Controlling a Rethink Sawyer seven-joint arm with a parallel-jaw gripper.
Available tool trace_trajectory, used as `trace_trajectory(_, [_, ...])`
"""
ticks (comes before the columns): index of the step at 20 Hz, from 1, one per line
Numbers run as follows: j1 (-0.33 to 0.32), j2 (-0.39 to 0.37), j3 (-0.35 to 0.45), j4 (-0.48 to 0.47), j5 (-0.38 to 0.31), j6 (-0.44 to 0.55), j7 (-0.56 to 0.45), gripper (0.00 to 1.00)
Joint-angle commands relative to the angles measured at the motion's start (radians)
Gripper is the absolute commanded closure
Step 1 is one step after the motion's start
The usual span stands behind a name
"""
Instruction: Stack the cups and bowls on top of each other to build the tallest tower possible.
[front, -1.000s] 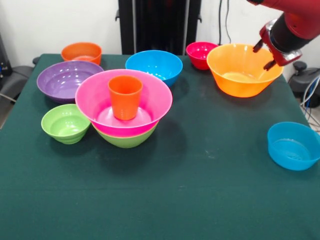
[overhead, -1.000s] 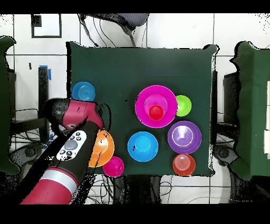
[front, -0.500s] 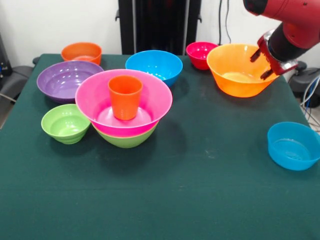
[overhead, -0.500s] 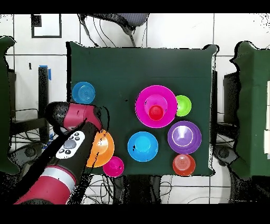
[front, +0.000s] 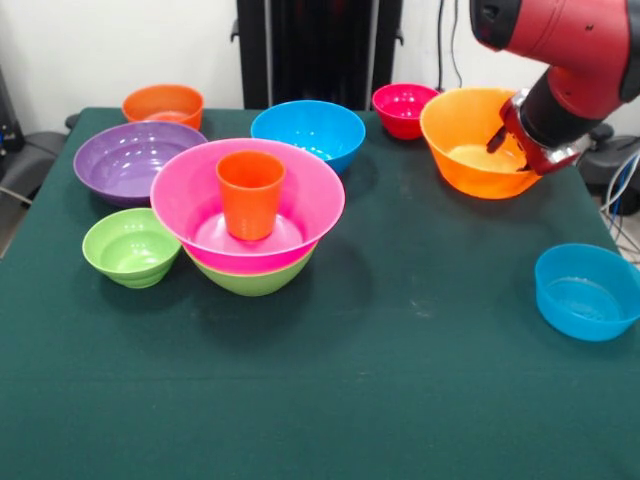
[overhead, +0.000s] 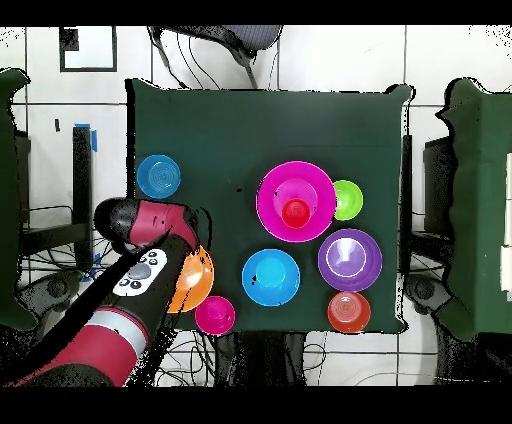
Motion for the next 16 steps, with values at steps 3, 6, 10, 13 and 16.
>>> trace_trajectory(3, [0.007, 0.058, 0.151, 0.072, 0.074, -0.161, 0.2, 0.0])
trace_trajectory(6, [0.01, 0.078, 0.145, 0.064, 0.071, -0.149, 0.202, 0.0])
trace_trajectory(10, [0.015, 0.084, 0.139, 0.062, 0.071, -0.148, 0.199, 0.0])
trace_trajectory(13, [0.028, 0.069, 0.13, 0.065, 0.067, -0.109, 0.211, 0.0])
trace_trajectory(16, [0.027, 0.044, 0.114, 0.079, 0.047, -0.042, 0.198, 0.0])
